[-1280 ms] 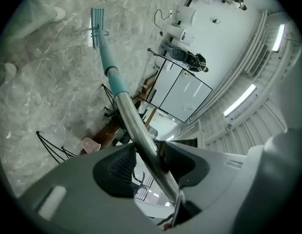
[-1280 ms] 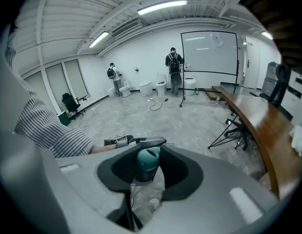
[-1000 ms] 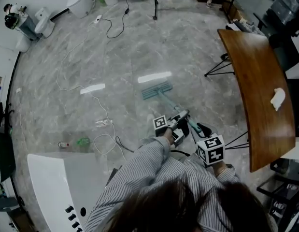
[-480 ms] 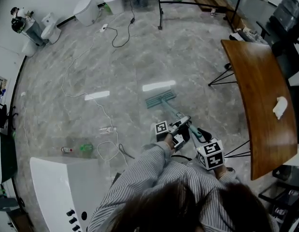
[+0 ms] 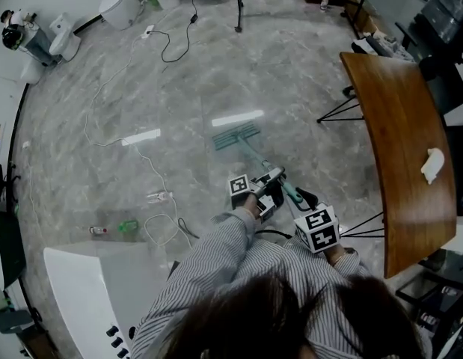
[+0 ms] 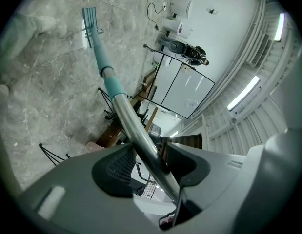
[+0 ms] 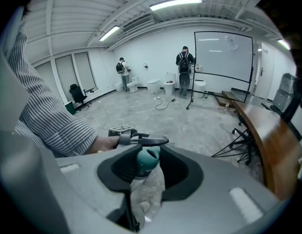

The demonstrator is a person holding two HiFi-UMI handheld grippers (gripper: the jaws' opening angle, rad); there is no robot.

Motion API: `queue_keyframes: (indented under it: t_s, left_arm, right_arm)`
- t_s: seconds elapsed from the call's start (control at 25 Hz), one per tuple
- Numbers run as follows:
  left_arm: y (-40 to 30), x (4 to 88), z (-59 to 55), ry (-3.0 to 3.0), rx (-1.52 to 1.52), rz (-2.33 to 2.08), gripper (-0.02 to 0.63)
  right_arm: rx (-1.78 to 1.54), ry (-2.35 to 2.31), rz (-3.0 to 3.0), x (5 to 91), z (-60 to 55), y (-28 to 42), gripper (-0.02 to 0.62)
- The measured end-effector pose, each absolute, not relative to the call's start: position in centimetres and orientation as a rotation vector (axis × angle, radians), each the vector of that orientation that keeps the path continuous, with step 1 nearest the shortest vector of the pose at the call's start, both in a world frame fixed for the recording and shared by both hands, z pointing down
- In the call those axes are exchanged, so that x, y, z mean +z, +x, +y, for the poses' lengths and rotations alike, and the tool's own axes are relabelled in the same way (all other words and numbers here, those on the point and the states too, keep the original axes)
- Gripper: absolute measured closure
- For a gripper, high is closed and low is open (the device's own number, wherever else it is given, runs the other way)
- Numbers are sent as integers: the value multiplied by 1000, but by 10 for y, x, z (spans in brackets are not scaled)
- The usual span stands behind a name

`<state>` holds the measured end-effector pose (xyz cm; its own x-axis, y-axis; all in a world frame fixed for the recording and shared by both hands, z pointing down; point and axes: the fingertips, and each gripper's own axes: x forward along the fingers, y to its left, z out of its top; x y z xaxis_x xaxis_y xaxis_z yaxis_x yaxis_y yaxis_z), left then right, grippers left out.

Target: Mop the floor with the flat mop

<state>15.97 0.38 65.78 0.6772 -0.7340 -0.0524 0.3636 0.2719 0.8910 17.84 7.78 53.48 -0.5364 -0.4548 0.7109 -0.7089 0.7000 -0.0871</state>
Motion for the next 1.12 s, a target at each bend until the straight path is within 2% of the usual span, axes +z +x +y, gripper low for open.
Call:
queue_keyframes:
  t_s: [0.2,0.68,0.92,1.12]
  left_arm:
    - [124,675,-44,1015,-700,-458,413]
    - [-22,676,-211,1004,-559,-441,422]
    - [-90,686,-297,964,-625,-529,431]
    - [-121,680,-364,966,-636,-472,445]
  right_arm:
    - [533,867,-2183,550,33,143,480]
    - [584,961,-2156,550,-136,-10,480]
    - [580,945,-2152,564,-215,-80,479]
    - [531,906,-2130,579,-292,-117,479]
